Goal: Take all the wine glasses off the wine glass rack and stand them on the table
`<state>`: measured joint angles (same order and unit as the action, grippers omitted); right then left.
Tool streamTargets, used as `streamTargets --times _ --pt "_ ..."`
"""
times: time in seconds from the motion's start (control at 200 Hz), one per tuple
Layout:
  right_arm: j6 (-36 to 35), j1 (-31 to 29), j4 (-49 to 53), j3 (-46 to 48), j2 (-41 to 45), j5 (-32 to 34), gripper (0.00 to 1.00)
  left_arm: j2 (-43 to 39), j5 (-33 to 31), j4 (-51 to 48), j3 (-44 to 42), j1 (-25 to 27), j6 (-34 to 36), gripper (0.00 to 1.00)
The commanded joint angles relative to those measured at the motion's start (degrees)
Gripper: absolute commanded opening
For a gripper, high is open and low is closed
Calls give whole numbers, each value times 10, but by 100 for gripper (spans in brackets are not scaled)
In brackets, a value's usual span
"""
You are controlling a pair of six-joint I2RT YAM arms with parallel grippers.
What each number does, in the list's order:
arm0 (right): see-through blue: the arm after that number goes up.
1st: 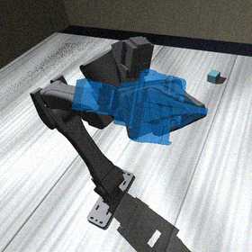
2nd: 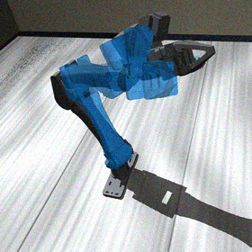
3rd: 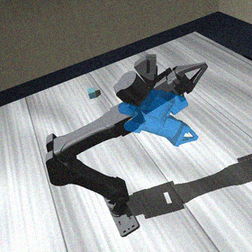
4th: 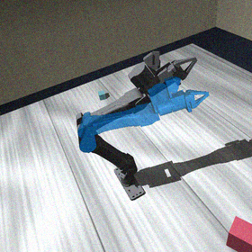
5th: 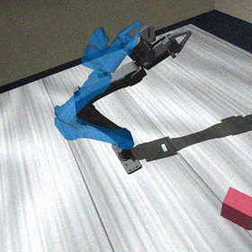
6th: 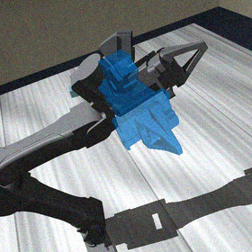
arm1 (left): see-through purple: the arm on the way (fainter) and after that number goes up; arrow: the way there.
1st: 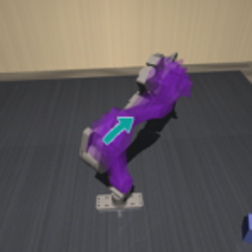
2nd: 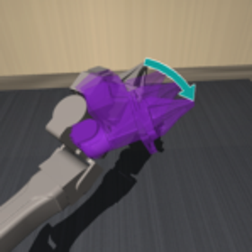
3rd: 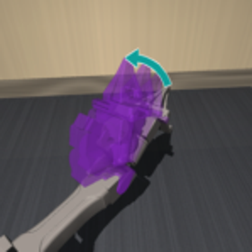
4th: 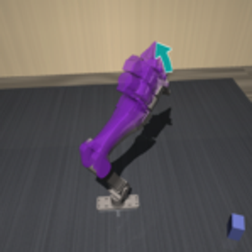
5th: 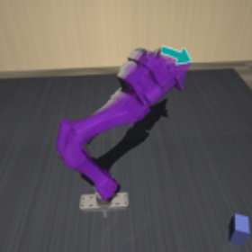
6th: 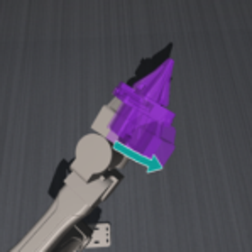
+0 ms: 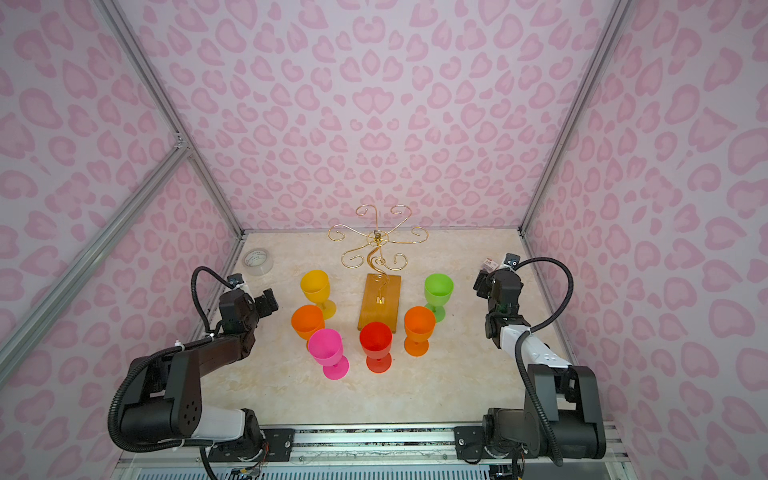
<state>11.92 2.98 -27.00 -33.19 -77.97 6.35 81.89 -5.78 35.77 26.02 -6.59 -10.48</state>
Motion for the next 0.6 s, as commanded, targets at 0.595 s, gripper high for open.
streamTargets --times 0.595 --pt "-159 -65 -118 44 -19 48 82 5 -116 139 -44 70 42 97"
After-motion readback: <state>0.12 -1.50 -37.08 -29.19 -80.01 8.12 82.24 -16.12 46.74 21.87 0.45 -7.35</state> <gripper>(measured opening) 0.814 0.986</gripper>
